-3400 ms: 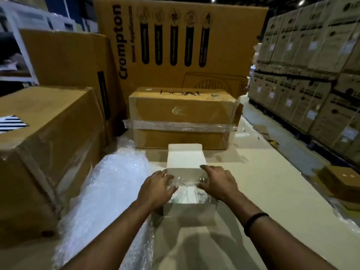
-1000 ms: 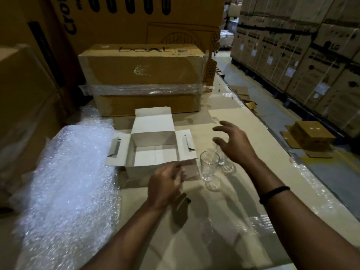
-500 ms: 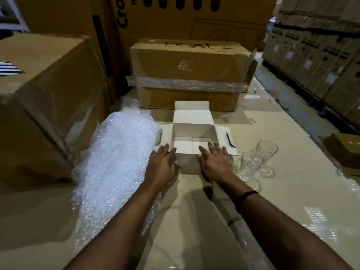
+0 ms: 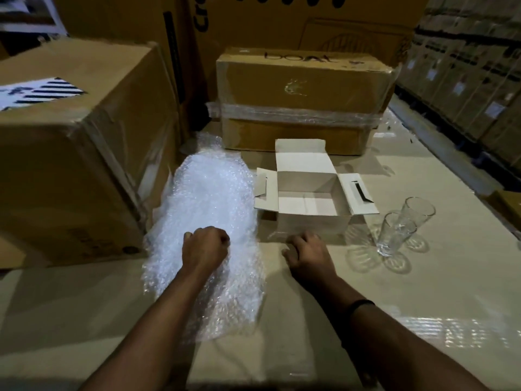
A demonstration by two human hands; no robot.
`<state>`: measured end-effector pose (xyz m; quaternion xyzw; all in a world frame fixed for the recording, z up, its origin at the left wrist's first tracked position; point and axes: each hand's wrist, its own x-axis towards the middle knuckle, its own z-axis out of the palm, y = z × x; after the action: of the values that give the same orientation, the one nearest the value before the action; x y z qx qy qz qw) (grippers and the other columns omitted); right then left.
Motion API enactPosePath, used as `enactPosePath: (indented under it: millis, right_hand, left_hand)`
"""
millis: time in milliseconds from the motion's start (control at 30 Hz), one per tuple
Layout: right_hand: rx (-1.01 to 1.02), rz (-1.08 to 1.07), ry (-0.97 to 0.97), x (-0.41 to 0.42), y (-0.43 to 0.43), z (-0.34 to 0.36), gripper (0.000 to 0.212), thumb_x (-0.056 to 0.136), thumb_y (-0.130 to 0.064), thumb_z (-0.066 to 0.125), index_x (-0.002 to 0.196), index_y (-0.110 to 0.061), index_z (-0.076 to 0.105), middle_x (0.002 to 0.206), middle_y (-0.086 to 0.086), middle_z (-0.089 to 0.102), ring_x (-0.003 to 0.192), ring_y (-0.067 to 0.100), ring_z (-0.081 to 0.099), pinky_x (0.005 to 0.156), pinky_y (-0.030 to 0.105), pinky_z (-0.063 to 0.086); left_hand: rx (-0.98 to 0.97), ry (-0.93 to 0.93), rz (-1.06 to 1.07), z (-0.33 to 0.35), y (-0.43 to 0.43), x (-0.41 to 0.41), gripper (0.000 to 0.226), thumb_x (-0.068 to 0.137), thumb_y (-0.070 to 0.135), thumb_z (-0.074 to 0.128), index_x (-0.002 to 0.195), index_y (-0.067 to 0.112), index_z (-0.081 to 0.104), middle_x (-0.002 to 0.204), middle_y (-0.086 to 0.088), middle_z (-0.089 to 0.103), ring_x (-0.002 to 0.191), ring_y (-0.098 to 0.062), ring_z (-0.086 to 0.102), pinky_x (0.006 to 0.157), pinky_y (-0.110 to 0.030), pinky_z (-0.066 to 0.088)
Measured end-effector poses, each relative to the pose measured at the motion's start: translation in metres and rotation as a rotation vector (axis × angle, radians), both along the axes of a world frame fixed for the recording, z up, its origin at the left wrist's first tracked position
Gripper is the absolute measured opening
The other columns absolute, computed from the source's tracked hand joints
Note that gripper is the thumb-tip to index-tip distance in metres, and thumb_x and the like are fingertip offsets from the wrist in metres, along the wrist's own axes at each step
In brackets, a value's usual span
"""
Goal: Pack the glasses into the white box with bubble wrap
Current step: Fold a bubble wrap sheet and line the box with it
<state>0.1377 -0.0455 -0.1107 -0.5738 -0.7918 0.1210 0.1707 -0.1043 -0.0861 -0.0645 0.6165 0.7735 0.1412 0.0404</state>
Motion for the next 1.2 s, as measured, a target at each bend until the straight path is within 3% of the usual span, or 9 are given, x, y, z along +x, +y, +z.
enactPosePath:
  millis: [167,300,467,600,733,833,933,1067,1200]
  right_hand:
    - [-0.093,-0.056,0.218,-0.005,0.004,0.011,0.041,0.084,-0.056,0.051,0.099,-0.022,0.070,0.098,-0.003,0.067,0.093,0.019,0.062,0.079,0.030,0.047]
    - [-0.198,0.127,0.427,-0.044,-0.007,0.047,0.067,0.076,-0.071,0.059,0.121,-0.021,0.063,0.109,-0.003,0.067,0.097,0.014,0.061,0.083,0.032,0.050]
    - [-0.315,0.087,0.578,-0.072,-0.010,0.072,0.024,0.082,-0.038,0.073,0.094,-0.017,0.068,0.093,-0.001,0.071,0.082,0.013,0.067,0.075,0.034,0.055]
    - [-0.546,0.049,1.078,-0.056,-0.007,0.103,0.009,0.094,-0.013,0.059,0.099,-0.006,0.060,0.090,0.010,0.070,0.074,0.022,0.068,0.066,0.038,0.055]
    - [-0.717,0.042,1.286,-0.018,0.008,0.126,0.025,0.098,-0.012,0.050,0.123,-0.010,0.055,0.112,0.015,0.070,0.096,0.034,0.069,0.077,0.046,0.057]
    - [-0.706,0.013,1.156,0.011,0.017,0.124,0.033,0.092,-0.023,0.061,0.124,-0.014,0.060,0.110,0.010,0.072,0.099,0.029,0.069,0.077,0.038,0.058]
    - [-0.768,0.055,1.046,0.042,0.016,0.121,0.059,0.074,-0.034,0.078,0.126,-0.012,0.061,0.119,0.014,0.068,0.108,0.032,0.065,0.092,0.044,0.051]
    - [-0.693,0.077,0.629,0.087,0.001,0.110,0.026,0.096,-0.017,0.057,0.121,-0.019,0.061,0.109,0.003,0.072,0.091,0.021,0.067,0.078,0.036,0.053]
    - [-0.573,-0.006,0.155,0.120,-0.003,0.099,0.035,0.095,-0.018,0.060,0.127,-0.006,0.052,0.095,0.009,0.065,0.047,0.012,0.049,0.040,0.021,0.040]
  left_hand:
    - [0.303,-0.287,0.033,0.006,-0.002,-0.014,0.011,0.092,0.020,0.064,0.090,0.018,0.074,0.093,0.000,0.072,0.088,-0.026,0.063,0.086,-0.042,0.045]
    - [0.366,-0.497,0.000,0.017,-0.001,-0.015,0.009,0.092,0.020,0.065,0.087,0.016,0.071,0.084,0.005,0.068,0.076,-0.017,0.060,0.074,-0.030,0.044]
    - [0.430,-0.632,-0.002,0.018,-0.001,-0.021,0.004,0.089,0.024,0.069,0.090,0.020,0.070,0.090,0.006,0.067,0.084,-0.018,0.060,0.071,-0.028,0.045]
    - [0.628,-0.605,0.219,0.006,-0.015,-0.029,0.019,0.087,0.029,0.072,0.100,0.017,0.064,0.095,-0.003,0.060,0.090,-0.027,0.057,0.079,-0.044,0.050]
    - [0.448,-1.128,0.498,0.009,-0.032,-0.001,0.034,0.090,0.036,0.066,0.111,0.012,0.055,0.096,-0.006,0.057,0.089,-0.028,0.060,0.075,-0.035,0.047]
    - [0.114,-1.844,0.482,0.025,-0.030,0.021,0.059,0.092,0.049,0.057,0.128,0.002,0.049,0.111,-0.016,0.059,0.092,-0.029,0.061,0.085,-0.039,0.049]
    - [0.003,-2.202,0.328,0.028,-0.026,0.031,0.086,0.087,0.064,0.052,0.142,0.001,0.036,0.137,-0.024,0.050,0.125,-0.039,0.051,0.100,-0.050,0.042]
    - [0.071,-2.144,0.361,0.027,-0.010,0.033,0.083,0.075,0.055,0.069,0.136,0.003,0.047,0.129,-0.020,0.060,0.106,-0.037,0.063,0.085,-0.046,0.053]
    - [0.196,-1.793,0.499,0.013,-0.017,0.058,0.031,0.095,0.008,0.055,0.126,0.008,0.060,0.104,-0.011,0.071,0.078,-0.026,0.067,0.068,-0.031,0.055]
